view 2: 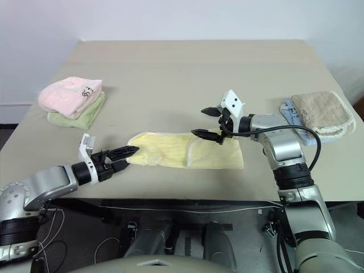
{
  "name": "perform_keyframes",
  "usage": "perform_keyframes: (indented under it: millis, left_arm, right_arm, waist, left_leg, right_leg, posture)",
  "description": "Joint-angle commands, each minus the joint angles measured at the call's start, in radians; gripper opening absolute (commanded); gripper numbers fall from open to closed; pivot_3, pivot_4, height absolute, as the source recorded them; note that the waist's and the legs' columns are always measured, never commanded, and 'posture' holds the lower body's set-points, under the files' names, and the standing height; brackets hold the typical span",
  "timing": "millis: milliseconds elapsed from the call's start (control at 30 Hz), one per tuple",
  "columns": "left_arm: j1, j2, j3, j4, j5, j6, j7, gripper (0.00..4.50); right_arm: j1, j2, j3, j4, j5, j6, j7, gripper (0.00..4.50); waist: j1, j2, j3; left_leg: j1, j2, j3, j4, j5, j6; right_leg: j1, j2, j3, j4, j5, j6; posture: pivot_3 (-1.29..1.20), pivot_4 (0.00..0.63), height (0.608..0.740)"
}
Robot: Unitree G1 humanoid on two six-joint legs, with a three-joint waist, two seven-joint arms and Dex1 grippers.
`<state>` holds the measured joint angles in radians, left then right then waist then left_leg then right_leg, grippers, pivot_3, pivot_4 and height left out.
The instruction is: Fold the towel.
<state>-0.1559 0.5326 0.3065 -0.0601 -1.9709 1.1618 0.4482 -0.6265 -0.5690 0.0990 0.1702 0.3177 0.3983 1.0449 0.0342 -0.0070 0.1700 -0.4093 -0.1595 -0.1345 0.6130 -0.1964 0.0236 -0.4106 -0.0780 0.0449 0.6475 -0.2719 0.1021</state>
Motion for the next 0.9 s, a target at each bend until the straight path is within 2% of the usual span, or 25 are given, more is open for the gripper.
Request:
perform_keyframes:
  millis: [33, 333, 433, 800, 833, 900]
  left_arm:
    - [-0.009, -0.032, -0.014, 0.006, -0.001, 0.001, 0.035, 4.50]
    - [0.012, -0.041, 0.032, 0.013, -0.001, 0.016, 0.046, 4.50]
    - [0.012, -0.039, 0.036, 0.017, -0.001, 0.020, 0.041, 3.91]
    - [0.025, -0.039, 0.055, 0.012, -0.001, 0.026, 0.014, 0.21]
    - [0.024, -0.036, 0.055, 0.012, -0.001, 0.028, 0.008, 0.04]
    - [0.026, -0.015, 0.052, 0.018, -0.001, 0.036, -0.002, 0.04]
  right_arm:
    - [0.004, 0.000, -0.025, -0.048, 0.004, -0.008, -0.016, 4.47]
    - [0.017, -0.003, -0.026, -0.052, -0.001, -0.015, -0.036, 4.47]
    - [0.012, 0.000, -0.019, -0.037, -0.015, -0.031, -0.044, 4.50]
    - [0.012, 0.001, -0.024, -0.037, -0.019, -0.038, -0.043, 4.50]
    - [0.013, 0.001, -0.024, -0.038, -0.019, -0.039, -0.043, 4.50]
    - [0.015, 0.000, -0.023, -0.040, -0.020, -0.040, -0.043, 4.50]
  waist:
    - [0.008, 0.000, 0.000]
    - [0.004, 0.000, 0.000]
    - [0.004, 0.000, 0.000]
    - [0.003, 0.000, 0.000]
    - [0.003, 0.000, 0.000]
    - [0.003, 0.000, 0.000]
  left_leg:
    - [0.000, 0.000, 0.000, 0.000, 0.000, 0.000]
    - [0.000, 0.000, 0.000, -0.001, 0.000, 0.000]
    - [0.000, 0.000, 0.000, -0.001, 0.000, 0.000]
    - [-0.001, 0.000, 0.000, -0.002, 0.000, 0.000]
    - [-0.001, 0.000, 0.000, -0.002, 0.000, 0.000]
    - [-0.002, 0.000, 0.000, -0.002, 0.000, 0.000]
  right_leg:
    - [0.000, 0.000, 0.000, 0.000, 0.000, 0.000]
    - [0.001, 0.000, 0.000, 0.000, 0.000, 0.000]
    - [0.000, 0.000, 0.000, -0.001, 0.000, 0.000]
    - [0.000, 0.000, 0.000, -0.002, 0.000, 0.000]
    - [0.000, 0.000, 0.000, -0.002, 0.000, 0.000]
    - [0.000, 0.000, 0.000, -0.002, 0.000, 0.000]
  posture:
    - [0.00, 0.150, 0.740]
    - [0.00, 0.150, 0.740]
    - [0.00, 0.150, 0.740]
    - [0.00, 0.150, 0.740]
    - [0.00, 0.150, 0.740]
    - [0.00, 0.150, 0.740]
